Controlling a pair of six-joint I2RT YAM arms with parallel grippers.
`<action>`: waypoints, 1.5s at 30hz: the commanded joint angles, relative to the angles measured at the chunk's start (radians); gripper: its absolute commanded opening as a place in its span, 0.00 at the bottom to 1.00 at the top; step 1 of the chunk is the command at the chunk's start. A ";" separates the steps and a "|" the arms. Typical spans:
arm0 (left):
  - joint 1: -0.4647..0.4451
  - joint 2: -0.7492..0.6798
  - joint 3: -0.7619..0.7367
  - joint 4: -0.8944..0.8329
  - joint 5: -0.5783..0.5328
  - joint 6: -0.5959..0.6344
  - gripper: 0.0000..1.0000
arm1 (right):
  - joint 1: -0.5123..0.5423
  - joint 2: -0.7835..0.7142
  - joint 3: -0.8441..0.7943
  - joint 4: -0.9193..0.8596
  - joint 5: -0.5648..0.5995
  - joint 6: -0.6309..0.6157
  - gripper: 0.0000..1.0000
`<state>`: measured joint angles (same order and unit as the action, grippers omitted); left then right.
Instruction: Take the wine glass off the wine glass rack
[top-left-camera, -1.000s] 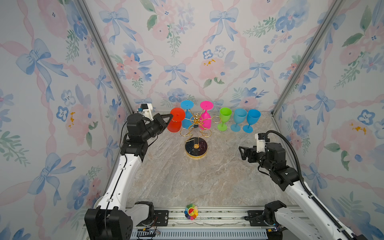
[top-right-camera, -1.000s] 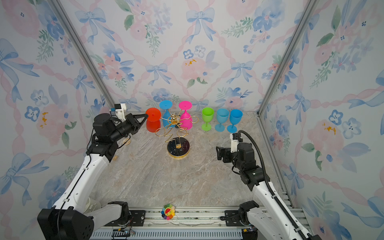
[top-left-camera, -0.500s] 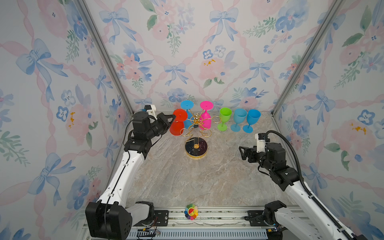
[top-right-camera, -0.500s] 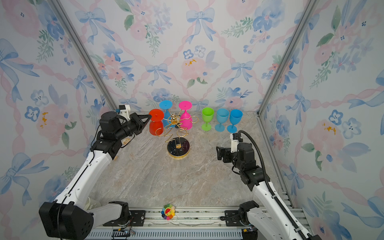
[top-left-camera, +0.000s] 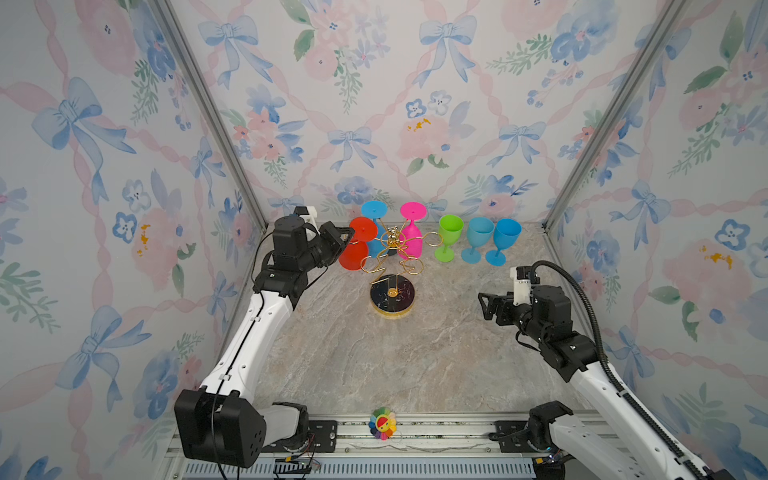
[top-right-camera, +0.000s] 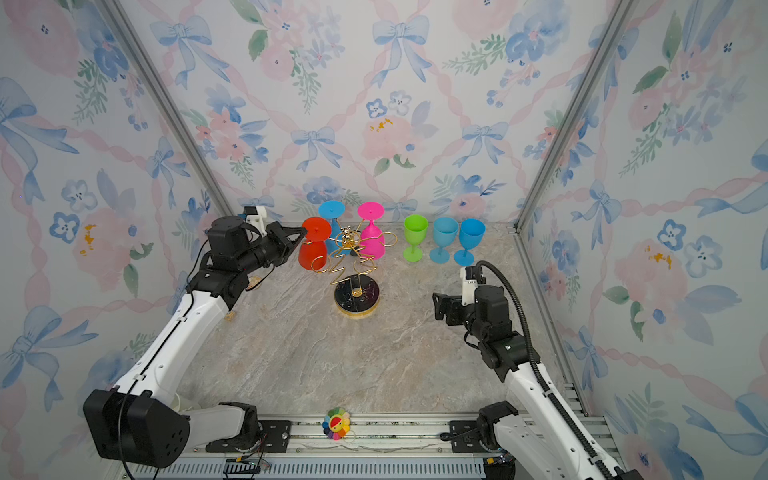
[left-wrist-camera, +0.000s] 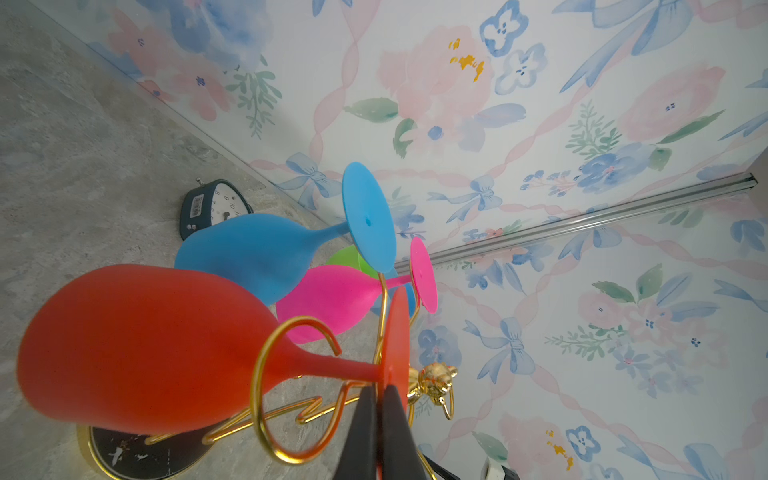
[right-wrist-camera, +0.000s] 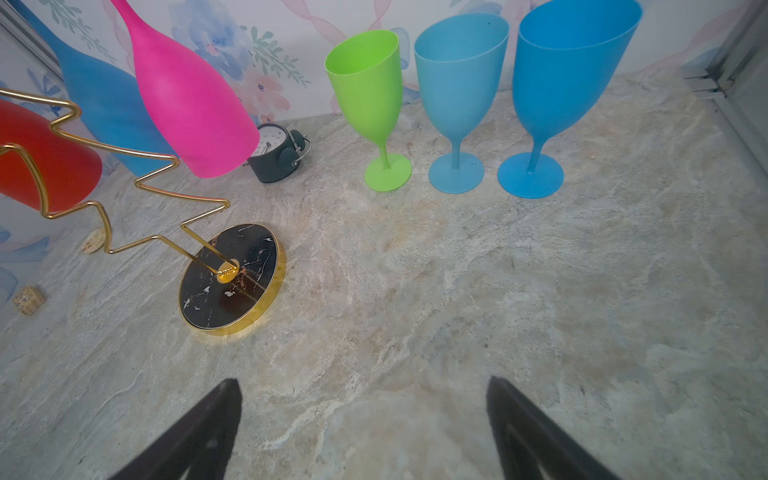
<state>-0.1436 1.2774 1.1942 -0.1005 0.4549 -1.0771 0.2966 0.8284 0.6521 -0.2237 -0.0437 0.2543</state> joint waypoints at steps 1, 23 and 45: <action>-0.007 0.018 0.037 -0.015 -0.018 0.038 0.00 | 0.010 -0.011 -0.012 -0.015 0.016 0.011 0.94; -0.032 0.082 0.134 -0.105 -0.113 0.164 0.00 | 0.010 -0.002 -0.009 -0.016 0.019 0.008 0.94; -0.024 0.105 0.191 -0.134 -0.267 0.245 0.00 | 0.010 0.003 -0.011 -0.016 0.018 0.008 0.94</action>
<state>-0.1757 1.3788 1.3617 -0.2348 0.2333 -0.8703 0.2966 0.8295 0.6521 -0.2241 -0.0399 0.2543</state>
